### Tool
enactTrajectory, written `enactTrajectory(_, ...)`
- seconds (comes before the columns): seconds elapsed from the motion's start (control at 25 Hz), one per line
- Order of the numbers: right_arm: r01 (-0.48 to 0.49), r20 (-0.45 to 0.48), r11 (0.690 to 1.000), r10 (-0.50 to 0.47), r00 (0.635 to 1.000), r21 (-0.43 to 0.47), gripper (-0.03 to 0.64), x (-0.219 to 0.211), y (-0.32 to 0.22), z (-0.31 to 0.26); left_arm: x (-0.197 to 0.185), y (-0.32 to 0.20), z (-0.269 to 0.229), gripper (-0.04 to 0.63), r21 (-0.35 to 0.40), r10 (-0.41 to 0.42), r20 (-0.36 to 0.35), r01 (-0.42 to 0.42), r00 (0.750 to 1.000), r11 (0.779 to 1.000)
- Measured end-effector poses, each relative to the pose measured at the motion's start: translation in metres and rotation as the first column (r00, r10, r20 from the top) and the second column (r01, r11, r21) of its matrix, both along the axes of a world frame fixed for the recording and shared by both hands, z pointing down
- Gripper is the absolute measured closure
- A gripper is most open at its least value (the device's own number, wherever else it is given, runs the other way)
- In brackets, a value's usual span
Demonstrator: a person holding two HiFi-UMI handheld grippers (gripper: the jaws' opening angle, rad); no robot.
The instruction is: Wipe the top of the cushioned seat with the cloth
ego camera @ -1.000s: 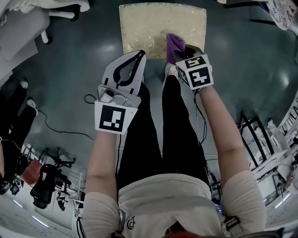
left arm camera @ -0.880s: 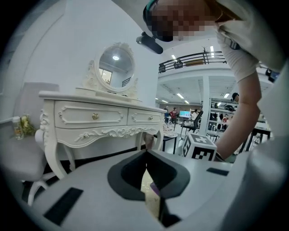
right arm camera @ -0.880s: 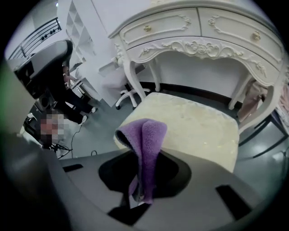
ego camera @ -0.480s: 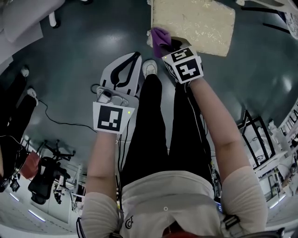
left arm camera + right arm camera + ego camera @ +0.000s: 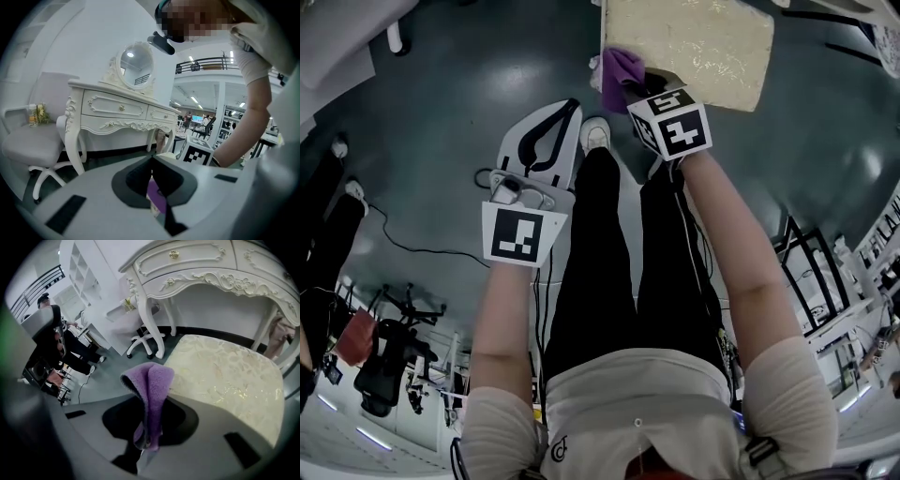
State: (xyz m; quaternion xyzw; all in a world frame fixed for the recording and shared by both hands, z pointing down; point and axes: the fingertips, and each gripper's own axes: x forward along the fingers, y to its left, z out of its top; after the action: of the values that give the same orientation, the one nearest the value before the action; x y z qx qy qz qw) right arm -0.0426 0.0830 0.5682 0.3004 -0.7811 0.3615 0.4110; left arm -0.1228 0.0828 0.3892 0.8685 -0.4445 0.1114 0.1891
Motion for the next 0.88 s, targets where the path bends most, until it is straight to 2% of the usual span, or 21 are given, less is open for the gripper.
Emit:
enactTrajectory(0.16,-0.005,-0.019,1.000,0.005,1.000,0.006,0.537,0.021,-0.001,0.001,0.017,0.003,0.004,0.581,0.004,0.017,0.051,-0.017,0.999,1.000)
enactTrajectory(0.24,-0.015,-0.039,1.000,0.015,0.999,0.004,0.537,0.034,0.000,0.002,0.031,0.010,0.007,0.581,0.003,0.094,0.115,-0.095,0.989,0.995)
enactTrajectory(0.32,-0.024,-0.047,1.000,0.024,0.999,0.005,0.538,0.045,-0.002,0.004,0.043,0.013,0.009,0.581,0.003,0.148,0.143,-0.150,0.979,0.989)
enactTrajectory(0.72,-0.072,-0.064,0.997,0.073,0.995,0.021,0.535,0.122,-0.005,0.008,0.108,0.005,0.007,0.581,-0.006,0.068,0.010,-0.068,0.998,0.998)
enactTrajectory(0.88,-0.110,-0.075,0.994,0.111,0.991,0.024,0.535,0.160,-0.006,0.009,0.142,0.006,0.010,0.581,-0.010,0.087,-0.006,-0.087,0.996,0.996)
